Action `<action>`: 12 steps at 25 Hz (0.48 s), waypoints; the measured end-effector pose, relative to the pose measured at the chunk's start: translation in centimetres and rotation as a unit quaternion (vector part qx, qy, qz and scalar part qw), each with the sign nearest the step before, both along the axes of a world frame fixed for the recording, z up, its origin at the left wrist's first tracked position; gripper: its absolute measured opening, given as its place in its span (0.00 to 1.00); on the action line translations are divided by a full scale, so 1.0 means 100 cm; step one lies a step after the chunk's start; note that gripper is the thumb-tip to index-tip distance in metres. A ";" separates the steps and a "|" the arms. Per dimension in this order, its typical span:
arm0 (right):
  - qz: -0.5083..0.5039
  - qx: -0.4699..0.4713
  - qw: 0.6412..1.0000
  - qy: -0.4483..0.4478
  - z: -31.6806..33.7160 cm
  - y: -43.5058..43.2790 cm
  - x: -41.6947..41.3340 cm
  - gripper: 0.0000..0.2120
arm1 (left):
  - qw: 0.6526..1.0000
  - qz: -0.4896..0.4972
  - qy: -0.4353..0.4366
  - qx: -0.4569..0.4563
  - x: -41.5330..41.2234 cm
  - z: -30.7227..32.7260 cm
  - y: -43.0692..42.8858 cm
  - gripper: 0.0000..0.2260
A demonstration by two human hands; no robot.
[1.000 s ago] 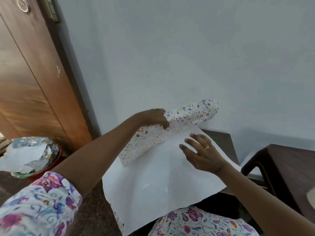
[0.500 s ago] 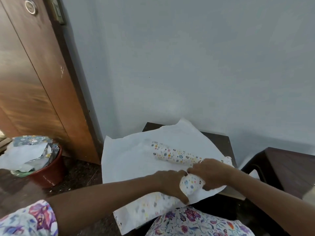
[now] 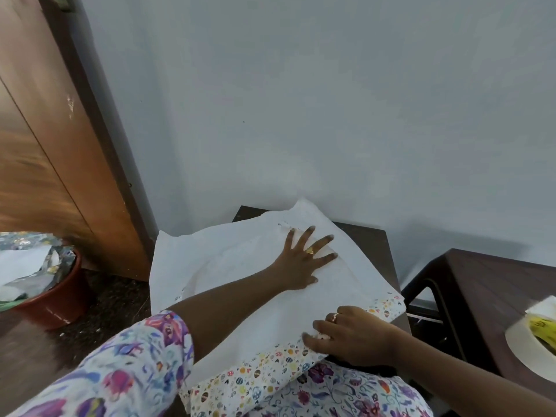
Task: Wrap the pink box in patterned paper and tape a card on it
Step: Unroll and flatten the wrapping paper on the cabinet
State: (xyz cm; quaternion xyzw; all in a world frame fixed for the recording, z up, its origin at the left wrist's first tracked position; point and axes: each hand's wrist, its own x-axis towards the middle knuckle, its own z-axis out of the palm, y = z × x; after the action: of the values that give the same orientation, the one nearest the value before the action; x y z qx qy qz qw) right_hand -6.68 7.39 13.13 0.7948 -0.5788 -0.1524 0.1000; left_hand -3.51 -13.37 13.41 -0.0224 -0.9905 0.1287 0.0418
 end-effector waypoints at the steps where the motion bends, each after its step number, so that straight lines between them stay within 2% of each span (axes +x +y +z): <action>1: -0.014 0.023 1.000 -0.008 0.004 0.000 0.005 0.18 | 0.999 -0.006 -0.001 -0.033 -0.005 0.001 0.003 0.41; 3: -0.037 0.093 0.994 -0.048 0.017 -0.001 0.013 0.23 | 0.998 -0.001 0.018 -0.062 -0.020 0.005 0.003 0.45; 6: -0.154 0.185 0.962 -0.126 0.040 0.001 0.026 0.31 | 0.997 0.034 0.068 0.003 -0.024 0.021 0.005 0.45; 8: -0.241 0.294 0.908 -0.178 0.052 0.000 0.027 0.32 | 0.990 0.002 0.136 0.041 -0.002 0.026 0.016 0.36; 10: -0.298 0.417 0.821 -0.252 0.058 0.001 0.024 0.32 | 0.973 -0.094 0.196 0.071 0.028 0.024 0.027 0.31; 12: -0.322 0.464 0.772 -0.291 0.059 0.000 0.021 0.31 | 0.966 -0.110 0.172 0.156 0.070 0.032 0.050 0.26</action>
State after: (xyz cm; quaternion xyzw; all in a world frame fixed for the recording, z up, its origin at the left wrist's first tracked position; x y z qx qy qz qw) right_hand -4.59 7.43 18.99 0.5181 -0.6610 -0.1875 -0.5093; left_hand 3.53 -8.37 16.59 -0.1020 -0.9677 -0.0307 0.2285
